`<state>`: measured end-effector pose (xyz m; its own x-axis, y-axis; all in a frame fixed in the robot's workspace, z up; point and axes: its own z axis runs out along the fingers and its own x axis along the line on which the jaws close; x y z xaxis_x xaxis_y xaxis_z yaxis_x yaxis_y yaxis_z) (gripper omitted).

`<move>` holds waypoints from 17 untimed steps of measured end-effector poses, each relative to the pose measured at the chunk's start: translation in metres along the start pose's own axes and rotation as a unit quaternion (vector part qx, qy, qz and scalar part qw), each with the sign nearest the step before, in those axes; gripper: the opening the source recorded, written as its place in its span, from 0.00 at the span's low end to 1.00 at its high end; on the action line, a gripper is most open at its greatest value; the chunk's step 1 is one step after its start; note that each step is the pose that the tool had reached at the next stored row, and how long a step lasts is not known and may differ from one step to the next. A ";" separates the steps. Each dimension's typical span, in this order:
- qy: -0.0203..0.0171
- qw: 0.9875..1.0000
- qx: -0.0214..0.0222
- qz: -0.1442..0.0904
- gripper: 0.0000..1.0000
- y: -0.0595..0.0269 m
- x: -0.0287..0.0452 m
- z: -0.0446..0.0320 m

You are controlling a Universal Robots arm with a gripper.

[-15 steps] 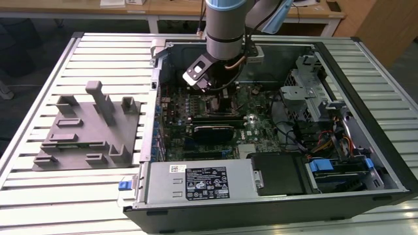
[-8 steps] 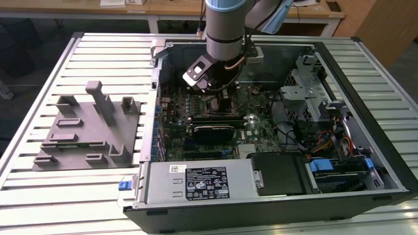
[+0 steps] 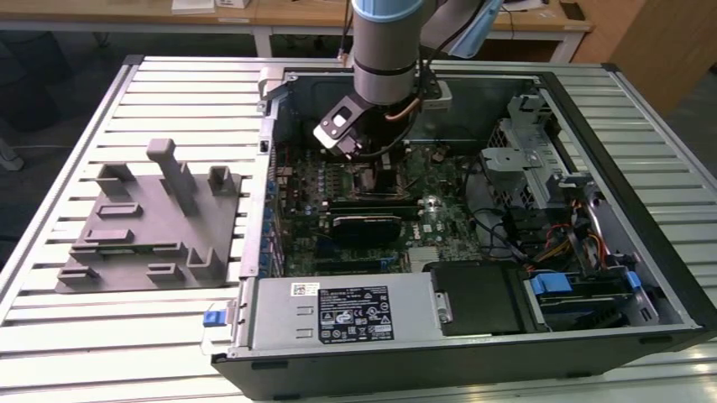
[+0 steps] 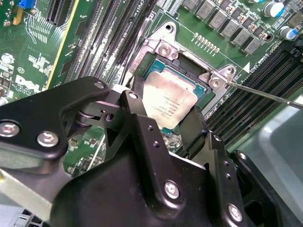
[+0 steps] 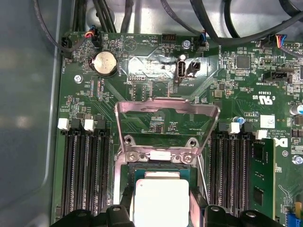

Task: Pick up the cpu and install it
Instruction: 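Place the cpu into insertion slot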

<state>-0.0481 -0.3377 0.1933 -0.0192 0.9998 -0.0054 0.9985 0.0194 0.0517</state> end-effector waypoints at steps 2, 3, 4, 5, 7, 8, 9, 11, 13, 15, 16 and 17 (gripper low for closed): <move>0.000 1.000 0.000 0.000 0.54 0.0000 0.0003 0.0004; 0.000 1.000 0.000 0.000 0.54 -0.0001 0.0006 0.0006; 0.000 1.000 0.000 0.000 0.54 0.0000 0.0008 0.0008; 0.000 1.000 0.000 0.000 0.54 0.0000 0.0009 0.0008; 0.000 1.000 0.000 0.000 0.54 0.0000 0.0011 0.0011; 0.000 1.000 0.000 0.000 0.54 -0.0001 0.0012 0.0012; 0.000 1.000 0.000 0.000 0.54 -0.0001 0.0014 0.0014; 0.000 1.000 0.000 0.000 0.54 -0.0001 0.0017 0.0016; 0.000 1.000 0.000 0.000 0.54 -0.0001 0.0018 0.0016; 0.000 1.000 0.000 0.000 0.54 0.0003 0.0019 0.0017; 0.000 1.000 0.000 0.000 0.54 0.0003 0.0019 0.0017; 0.000 1.000 0.000 0.000 0.54 0.0003 0.0019 0.0017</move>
<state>-0.0478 -0.3357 0.1916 -0.0186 0.9998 -0.0055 0.9985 0.0189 0.0516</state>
